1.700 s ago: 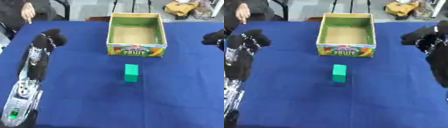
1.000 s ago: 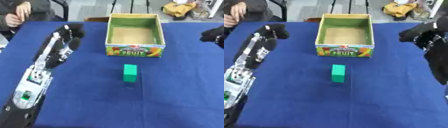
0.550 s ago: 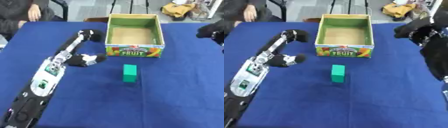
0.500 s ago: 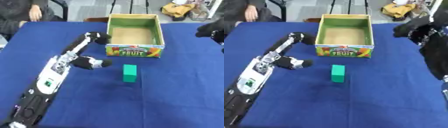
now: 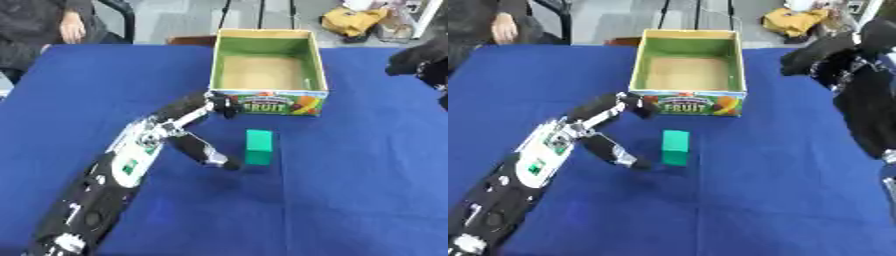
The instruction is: Pick up objects on the table and place them in the box.
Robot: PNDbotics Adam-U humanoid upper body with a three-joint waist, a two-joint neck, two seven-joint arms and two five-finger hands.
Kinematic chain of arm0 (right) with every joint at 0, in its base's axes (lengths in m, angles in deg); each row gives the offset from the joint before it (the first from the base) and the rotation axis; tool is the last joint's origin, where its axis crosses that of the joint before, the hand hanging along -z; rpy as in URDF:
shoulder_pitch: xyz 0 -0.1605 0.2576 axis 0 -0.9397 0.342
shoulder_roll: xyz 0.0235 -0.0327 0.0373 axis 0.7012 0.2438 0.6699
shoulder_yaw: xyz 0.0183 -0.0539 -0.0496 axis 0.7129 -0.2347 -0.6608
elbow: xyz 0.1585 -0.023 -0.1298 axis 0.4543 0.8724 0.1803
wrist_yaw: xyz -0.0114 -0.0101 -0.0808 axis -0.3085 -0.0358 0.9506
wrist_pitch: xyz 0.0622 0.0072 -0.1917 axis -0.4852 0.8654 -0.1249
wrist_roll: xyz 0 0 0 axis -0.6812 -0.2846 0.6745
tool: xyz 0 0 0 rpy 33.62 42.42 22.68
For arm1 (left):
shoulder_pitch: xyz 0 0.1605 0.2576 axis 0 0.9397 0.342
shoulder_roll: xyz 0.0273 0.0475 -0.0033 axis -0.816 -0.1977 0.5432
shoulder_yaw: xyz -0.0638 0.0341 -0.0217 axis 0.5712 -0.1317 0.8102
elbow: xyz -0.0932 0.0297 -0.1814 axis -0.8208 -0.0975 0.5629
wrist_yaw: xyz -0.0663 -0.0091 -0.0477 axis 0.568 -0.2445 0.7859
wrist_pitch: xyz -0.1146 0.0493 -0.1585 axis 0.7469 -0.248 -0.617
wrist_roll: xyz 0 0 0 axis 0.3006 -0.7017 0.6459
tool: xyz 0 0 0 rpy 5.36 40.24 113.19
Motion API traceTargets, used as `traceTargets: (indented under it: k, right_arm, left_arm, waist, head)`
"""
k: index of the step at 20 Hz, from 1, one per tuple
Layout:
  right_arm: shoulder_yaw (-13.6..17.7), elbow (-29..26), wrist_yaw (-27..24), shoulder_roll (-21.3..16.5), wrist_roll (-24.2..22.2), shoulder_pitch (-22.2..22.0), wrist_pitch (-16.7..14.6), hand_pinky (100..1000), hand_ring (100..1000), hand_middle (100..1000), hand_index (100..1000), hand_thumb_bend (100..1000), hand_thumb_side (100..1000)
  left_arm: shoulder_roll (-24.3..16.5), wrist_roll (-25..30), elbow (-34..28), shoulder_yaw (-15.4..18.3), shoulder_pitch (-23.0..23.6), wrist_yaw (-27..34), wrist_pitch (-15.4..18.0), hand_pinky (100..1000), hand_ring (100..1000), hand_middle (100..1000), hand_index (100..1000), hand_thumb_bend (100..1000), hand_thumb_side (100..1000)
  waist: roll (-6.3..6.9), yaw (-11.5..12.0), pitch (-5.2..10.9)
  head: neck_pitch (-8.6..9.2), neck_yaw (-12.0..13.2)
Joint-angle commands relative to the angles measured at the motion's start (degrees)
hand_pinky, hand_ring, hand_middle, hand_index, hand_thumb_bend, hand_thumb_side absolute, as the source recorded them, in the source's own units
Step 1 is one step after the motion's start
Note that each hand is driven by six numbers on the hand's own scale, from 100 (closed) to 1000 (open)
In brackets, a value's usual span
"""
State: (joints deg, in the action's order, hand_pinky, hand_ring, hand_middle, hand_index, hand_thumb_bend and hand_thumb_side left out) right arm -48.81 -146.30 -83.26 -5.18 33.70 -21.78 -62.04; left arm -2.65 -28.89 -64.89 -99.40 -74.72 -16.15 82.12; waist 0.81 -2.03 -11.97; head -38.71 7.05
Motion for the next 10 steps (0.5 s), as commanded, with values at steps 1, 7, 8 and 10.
traceTargets:
  k: [1,7,8,10]
  right_arm:
    - [0.1,-1.2,-0.5,-0.3,-0.3,0.9,0.1,721,707,552,610,100,866]
    - [-0.1,-1.2,-0.5,-0.2,-0.5,1.0,0.2,721,707,551,609,100,868]
    - [-0.1,-1.2,-0.5,-0.2,-0.5,1.0,0.2,721,707,551,608,100,868]
    - [-0.2,-1.2,-0.5,-0.2,-0.6,1.0,0.2,720,707,551,608,100,868]
  left_arm:
    - [0.6,-0.1,1.5,-0.5,-1.1,-2.2,1.5,691,645,595,824,840,646]
    - [1.8,-1.9,4.3,-0.4,-1.5,-5.1,2.7,685,639,591,818,845,622]
    - [1.9,-2.7,4.6,-0.2,-1.6,-5.5,2.7,687,642,594,818,838,618]
    - [2.1,-4.7,5.2,0.1,-1.9,-6.1,2.4,689,644,595,817,831,608]
  waist:
    - [0.02,-0.1,1.11]
    - [0.15,-0.6,0.91]
    - [0.17,-0.7,0.87]
    - [0.21,-0.8,0.79]
  head:
    - [0.06,0.3]
    - [0.35,0.6]
    - [0.40,0.6]
    - [0.53,0.7]
